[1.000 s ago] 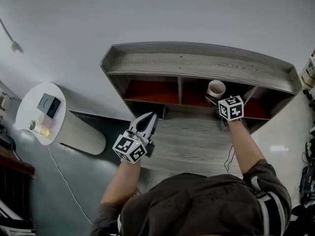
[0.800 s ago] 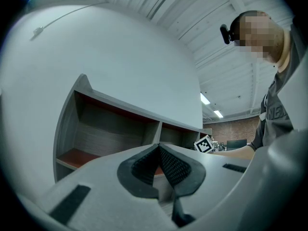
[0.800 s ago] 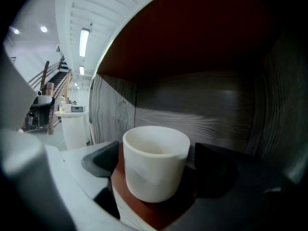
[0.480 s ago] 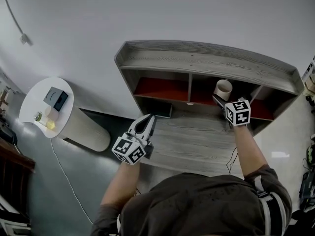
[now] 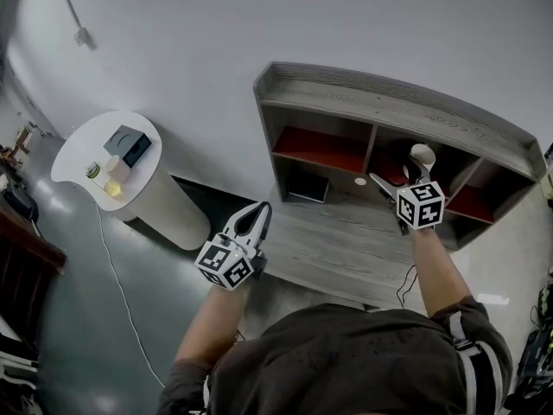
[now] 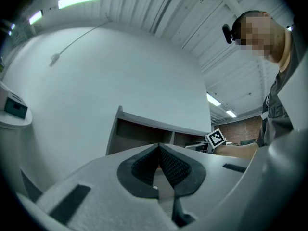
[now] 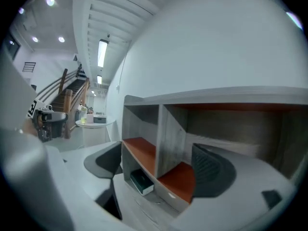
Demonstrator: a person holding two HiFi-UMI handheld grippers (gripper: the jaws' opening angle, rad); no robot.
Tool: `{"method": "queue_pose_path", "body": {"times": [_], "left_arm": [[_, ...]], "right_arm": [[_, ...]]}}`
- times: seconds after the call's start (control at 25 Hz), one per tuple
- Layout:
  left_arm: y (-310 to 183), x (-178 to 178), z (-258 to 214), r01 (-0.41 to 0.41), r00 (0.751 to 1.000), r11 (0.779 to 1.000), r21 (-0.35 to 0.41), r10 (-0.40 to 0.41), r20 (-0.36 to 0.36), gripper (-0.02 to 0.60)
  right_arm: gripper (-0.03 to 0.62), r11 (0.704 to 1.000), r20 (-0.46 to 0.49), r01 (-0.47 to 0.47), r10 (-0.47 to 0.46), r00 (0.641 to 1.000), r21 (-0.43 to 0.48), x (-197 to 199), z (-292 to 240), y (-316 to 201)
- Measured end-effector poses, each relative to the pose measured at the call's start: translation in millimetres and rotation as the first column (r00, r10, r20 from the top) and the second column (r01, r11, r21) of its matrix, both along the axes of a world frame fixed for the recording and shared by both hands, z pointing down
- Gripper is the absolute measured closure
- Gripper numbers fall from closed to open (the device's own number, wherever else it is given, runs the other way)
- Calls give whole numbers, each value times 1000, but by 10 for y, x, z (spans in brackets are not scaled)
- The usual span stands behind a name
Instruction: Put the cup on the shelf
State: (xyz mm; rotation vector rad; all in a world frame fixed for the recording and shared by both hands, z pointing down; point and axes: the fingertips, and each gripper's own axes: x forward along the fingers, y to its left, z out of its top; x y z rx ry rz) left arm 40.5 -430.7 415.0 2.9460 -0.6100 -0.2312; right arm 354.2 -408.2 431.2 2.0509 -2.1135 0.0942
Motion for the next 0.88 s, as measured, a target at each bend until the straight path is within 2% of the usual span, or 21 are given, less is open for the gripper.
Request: {"method": "queue_pose_path", "body": {"times": [0.24, 0.44, 0.64, 0.88], "left_arm": [[10, -788, -36, 129, 992, 992, 7, -129, -2, 581], [66, -1481, -39, 251, 968, 968, 9, -251, -5, 581], [186, -2134, -8, 370, 929, 929, 5, -370, -2, 581], [404, -2761, 45, 483, 876, 876, 0, -483, 15, 581]], "right_arm": [[205, 988, 35, 157, -158, 987, 4, -827, -28, -296], [262, 953, 53, 302, -302, 952, 5, -1580, -33, -544], [328, 889, 66, 457, -457, 887, 5, -2399, -26, -721], [413, 782, 110, 623, -620, 777, 7, -3310, 36, -735]]}}
